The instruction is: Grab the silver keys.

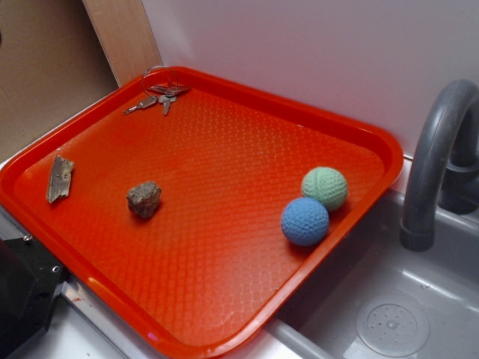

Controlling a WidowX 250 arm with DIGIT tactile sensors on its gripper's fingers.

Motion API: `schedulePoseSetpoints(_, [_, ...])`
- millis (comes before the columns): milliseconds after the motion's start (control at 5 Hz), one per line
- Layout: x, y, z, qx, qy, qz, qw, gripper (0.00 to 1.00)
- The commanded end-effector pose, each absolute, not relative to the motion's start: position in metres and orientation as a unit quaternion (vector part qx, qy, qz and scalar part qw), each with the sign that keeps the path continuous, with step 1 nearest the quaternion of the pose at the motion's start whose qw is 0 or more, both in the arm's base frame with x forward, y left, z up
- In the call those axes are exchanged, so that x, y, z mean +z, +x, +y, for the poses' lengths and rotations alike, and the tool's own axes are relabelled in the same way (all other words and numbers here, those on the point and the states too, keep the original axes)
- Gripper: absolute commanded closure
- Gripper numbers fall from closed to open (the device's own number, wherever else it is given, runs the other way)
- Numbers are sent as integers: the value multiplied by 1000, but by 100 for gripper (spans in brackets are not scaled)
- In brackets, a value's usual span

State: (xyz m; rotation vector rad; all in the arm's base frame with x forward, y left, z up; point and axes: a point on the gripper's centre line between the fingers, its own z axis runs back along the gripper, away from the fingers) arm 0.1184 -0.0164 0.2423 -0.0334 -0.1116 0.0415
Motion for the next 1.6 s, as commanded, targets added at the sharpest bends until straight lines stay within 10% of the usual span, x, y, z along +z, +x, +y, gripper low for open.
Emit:
schedulePoseSetpoints(0, [242,118,-16,21,-17,-56,998,0])
schedulePoseSetpoints(600, [159,206,82,-82,112,-84,987,0])
schedulePoseSetpoints(1400, [124,301,160,-230,101,-88,964,0])
